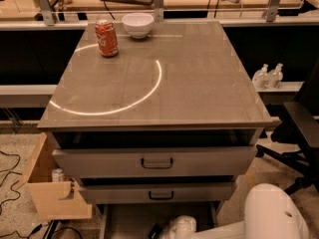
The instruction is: Pick rxbar blueberry from bottom drawer and place on counter
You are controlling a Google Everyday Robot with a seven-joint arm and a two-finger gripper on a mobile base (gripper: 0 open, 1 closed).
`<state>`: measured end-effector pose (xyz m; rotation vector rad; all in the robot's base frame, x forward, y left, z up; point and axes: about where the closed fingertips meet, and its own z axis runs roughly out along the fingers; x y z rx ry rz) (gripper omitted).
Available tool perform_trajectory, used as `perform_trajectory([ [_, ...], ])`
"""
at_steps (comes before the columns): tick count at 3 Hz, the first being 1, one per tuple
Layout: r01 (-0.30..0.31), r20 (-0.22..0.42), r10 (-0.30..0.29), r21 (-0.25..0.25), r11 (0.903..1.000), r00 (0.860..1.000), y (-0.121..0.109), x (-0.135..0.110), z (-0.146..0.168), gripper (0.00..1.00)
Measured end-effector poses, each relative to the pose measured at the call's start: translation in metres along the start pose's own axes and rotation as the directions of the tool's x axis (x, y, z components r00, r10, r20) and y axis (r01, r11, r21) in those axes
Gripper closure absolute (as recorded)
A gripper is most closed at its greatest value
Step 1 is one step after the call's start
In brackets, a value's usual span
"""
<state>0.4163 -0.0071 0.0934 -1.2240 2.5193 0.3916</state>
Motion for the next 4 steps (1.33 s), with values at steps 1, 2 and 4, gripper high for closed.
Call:
perform_trajectory([
  [1, -0.007, -0.006, 0.007, -0.001, 1.0, 1.0, 0.0037, 0.0002, 0.0092, 0.09],
  [2, -0.01, -0.006, 0.01, -0.001, 0.9999, 1.0, 0.0055, -0.0006, 0.0094, 0.28],
  [4, -0.01, -0.007, 0.01, -0.001, 0.9999, 1.0, 0.0066, -0.0046, 0.0, 0.74],
])
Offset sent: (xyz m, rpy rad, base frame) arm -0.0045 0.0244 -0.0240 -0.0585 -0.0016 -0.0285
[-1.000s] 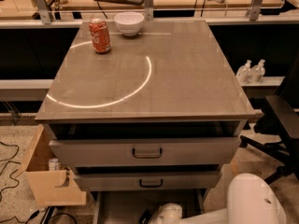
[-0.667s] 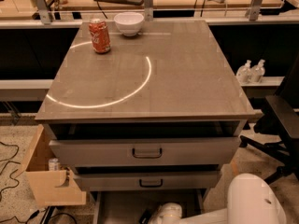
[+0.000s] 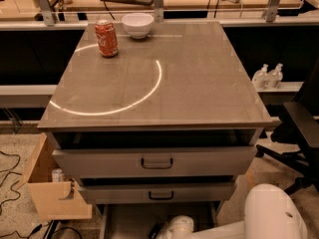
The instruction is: Pick rxbar blueberry from bottom drawer and place on counter
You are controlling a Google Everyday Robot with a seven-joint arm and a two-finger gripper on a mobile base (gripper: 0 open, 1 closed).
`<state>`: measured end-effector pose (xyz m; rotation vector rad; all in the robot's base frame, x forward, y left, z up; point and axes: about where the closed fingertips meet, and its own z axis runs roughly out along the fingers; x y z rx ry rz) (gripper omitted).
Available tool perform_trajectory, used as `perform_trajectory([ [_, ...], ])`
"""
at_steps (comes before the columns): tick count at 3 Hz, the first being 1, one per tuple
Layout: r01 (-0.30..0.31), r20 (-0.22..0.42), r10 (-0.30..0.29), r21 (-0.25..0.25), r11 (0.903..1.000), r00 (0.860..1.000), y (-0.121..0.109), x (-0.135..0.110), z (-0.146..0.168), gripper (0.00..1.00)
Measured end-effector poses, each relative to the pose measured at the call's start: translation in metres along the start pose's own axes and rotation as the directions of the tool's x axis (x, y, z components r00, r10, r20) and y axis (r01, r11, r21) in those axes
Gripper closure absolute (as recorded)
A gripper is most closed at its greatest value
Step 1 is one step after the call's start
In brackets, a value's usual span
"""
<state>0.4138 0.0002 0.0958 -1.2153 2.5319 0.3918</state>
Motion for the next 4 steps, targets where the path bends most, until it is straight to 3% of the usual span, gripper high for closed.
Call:
perform_trajectory([
  [1, 0.0, 0.0, 0.0, 0.0, 1.0, 1.0, 0.001, -0.003, -0.008, 0.97],
  [3, 0.001, 0.0, -0.001, 0.0, 1.0, 1.0, 0.001, -0.004, -0.011, 1.0],
  [4, 0.023, 0.049, -0.021, -0.044, 0.9987, 0.999, 0.01, -0.012, -0.025, 1.0],
])
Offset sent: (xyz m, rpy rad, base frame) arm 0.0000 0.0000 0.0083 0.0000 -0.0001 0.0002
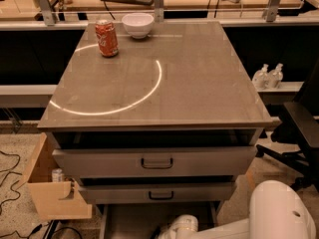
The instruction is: Pick rxbar blueberry from bottom drawer and place on counter
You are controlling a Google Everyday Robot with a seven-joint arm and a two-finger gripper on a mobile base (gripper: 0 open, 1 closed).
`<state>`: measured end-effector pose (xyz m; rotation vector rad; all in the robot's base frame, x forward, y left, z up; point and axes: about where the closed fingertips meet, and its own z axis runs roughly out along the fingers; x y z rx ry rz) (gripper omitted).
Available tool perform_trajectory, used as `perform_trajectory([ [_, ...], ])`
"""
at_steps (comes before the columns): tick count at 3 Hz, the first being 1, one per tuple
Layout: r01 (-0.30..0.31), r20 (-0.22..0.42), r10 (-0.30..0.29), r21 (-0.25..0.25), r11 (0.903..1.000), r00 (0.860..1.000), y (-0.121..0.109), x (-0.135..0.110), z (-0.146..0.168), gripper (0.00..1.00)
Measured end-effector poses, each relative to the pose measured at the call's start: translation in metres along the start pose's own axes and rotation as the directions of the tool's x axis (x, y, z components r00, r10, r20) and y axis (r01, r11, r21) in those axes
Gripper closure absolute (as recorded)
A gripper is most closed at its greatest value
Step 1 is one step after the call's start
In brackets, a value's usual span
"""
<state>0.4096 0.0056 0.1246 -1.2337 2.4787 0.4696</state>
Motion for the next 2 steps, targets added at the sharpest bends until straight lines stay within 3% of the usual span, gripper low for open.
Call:
perform_trajectory([
  [2, 0.051, 0.076, -0.048, -0.038, 0.998, 0.996, 0.021, -0.017, -0.097, 1.0],
])
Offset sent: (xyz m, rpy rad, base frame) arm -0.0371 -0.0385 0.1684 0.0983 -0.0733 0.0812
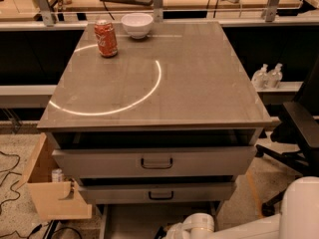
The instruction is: Pick rxbar blueberry from bottom drawer and place on counter
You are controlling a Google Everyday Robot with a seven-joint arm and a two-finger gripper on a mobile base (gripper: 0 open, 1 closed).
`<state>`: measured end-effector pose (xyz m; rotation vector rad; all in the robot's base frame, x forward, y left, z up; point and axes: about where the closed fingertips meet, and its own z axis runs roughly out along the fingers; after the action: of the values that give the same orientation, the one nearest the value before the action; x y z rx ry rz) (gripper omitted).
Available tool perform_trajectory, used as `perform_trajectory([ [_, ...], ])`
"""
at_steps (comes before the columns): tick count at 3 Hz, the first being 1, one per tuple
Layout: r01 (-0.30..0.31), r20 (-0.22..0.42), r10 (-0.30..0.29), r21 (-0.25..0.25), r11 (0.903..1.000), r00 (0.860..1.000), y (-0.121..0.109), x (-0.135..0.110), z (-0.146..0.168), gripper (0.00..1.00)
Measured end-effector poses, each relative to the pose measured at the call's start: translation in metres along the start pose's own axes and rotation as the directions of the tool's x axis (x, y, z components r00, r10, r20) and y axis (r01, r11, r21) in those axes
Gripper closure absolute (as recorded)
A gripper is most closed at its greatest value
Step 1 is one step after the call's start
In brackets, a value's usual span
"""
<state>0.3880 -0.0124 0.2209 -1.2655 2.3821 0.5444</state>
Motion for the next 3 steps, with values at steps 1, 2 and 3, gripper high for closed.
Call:
perform_trajectory([
  [1, 0.029, 0.036, -0.029, -0.004, 0.9996, 0.999, 0.004, -0.004, -0.055, 1.0],
  [2, 0.047, 0.084, -0.048, 0.011, 0.9988, 0.995, 0.004, -0.016, -0.12, 1.0],
  [3, 0.049, 0.102, -0.051, 0.024, 0.9985, 0.993, -0.005, -0.028, -0.16, 1.0],
])
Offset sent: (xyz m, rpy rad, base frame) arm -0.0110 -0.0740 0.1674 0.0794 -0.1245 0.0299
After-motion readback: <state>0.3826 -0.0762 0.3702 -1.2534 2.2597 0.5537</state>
